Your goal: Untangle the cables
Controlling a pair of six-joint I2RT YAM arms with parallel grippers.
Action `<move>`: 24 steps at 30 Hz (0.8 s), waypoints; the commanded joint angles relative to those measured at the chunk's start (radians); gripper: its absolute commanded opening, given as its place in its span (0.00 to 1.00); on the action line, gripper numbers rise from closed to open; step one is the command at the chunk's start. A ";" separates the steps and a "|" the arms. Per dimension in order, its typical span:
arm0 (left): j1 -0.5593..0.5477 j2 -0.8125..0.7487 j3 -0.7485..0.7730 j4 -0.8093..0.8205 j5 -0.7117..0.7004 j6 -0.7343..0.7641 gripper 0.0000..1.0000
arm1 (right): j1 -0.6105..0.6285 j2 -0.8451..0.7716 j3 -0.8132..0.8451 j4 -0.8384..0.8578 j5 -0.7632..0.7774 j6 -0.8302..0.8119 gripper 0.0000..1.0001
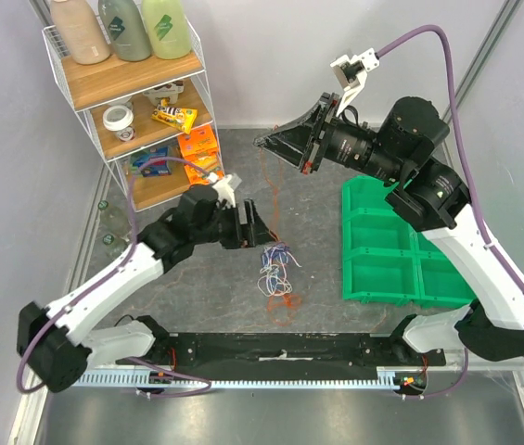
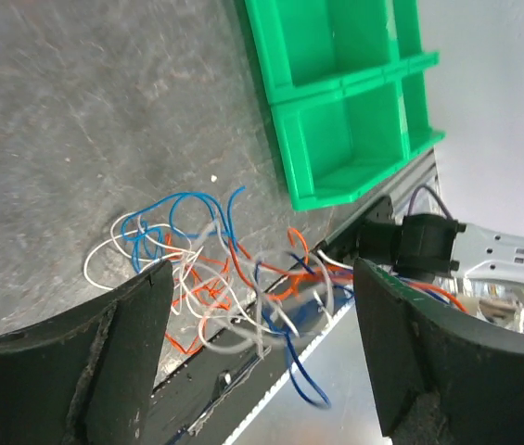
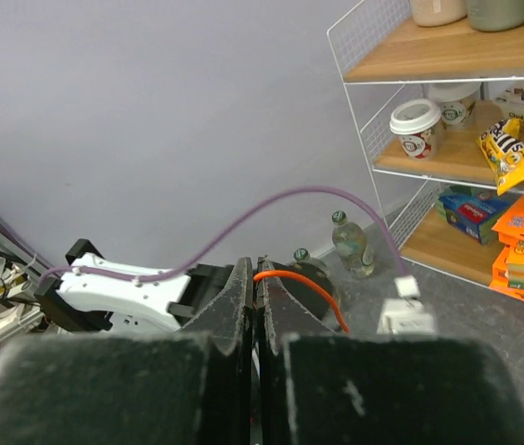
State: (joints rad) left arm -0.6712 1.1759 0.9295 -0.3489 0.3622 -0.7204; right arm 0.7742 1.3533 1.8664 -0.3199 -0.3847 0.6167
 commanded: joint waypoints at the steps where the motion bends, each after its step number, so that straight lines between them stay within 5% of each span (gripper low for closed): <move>1: 0.002 -0.125 -0.017 -0.102 -0.231 0.018 0.81 | -0.001 -0.037 0.000 0.012 0.006 -0.011 0.00; 4: 0.002 -0.169 -0.024 -0.098 -0.264 0.027 0.76 | -0.001 -0.036 0.000 0.010 0.009 -0.011 0.00; 11: -0.007 -0.131 -0.031 -0.018 -0.089 0.039 0.76 | -0.001 -0.031 -0.001 0.019 0.013 -0.009 0.00; 17: -0.014 -0.098 -0.031 0.018 -0.040 0.024 0.59 | -0.001 -0.031 -0.007 0.028 0.018 -0.006 0.00; 24: -0.041 -0.058 -0.032 0.034 0.038 0.036 0.73 | -0.001 -0.043 -0.032 0.028 0.030 -0.011 0.00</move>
State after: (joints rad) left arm -0.7002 1.1011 0.8898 -0.3531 0.3401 -0.7094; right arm 0.7742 1.3373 1.8404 -0.3260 -0.3645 0.6163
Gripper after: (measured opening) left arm 0.722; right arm 0.009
